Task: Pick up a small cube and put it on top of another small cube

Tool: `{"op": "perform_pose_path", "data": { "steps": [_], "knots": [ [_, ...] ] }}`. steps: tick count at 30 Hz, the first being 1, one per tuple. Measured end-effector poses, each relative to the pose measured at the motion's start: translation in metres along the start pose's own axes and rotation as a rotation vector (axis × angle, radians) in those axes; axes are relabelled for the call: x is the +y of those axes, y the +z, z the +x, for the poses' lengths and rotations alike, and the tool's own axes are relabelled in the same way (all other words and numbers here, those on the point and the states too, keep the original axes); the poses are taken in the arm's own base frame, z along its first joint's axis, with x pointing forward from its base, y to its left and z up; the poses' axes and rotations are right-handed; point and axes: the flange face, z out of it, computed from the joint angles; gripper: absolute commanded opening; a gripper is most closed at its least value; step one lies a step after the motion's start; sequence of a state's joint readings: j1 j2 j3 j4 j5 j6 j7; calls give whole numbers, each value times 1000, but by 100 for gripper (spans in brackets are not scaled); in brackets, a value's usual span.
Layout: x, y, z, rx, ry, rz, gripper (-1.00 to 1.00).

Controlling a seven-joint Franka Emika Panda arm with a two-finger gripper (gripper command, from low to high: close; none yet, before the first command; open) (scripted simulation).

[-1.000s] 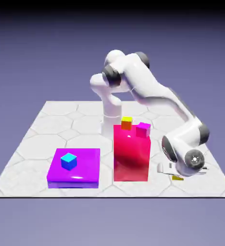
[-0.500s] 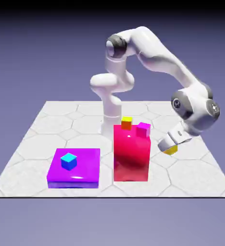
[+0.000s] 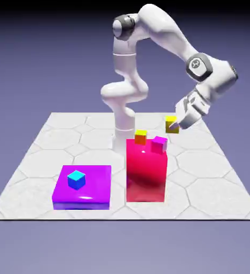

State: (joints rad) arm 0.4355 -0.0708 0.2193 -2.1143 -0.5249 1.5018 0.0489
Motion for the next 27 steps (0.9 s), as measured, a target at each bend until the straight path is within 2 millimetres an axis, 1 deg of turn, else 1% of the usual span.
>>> {"op": "perform_pose_path", "data": {
  "steps": [8,15,21,27],
  "knots": [
    [8,-3,-13,25,42,-24,-100],
    [15,-1,-21,44,65,-29,-100],
    [17,6,-24,54,72,-23,-100],
    [17,16,-21,55,67,-13,-100]
  ]
}}
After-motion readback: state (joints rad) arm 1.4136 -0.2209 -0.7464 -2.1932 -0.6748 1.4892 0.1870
